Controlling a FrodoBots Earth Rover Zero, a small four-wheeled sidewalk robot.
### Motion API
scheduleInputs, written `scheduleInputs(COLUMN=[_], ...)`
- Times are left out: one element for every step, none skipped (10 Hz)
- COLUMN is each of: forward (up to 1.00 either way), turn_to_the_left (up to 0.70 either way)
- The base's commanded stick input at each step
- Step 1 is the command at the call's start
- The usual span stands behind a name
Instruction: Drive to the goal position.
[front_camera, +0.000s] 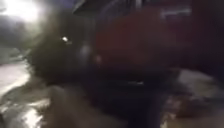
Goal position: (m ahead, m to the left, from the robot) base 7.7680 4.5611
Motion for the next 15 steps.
scheduleInputs(forward=[0.0,0.0,0.0,0.0,0.0,0.0,0.0,0.0,0.0,0.0,0.0,0.0,0.0,0.0,0.0], turn_to_the_left=[0.7,0.7,0.7,0.7,0.7,0.7,0.7,0.7,0.7,0.7,0.7,0.7,0.7,0.7,0.7])
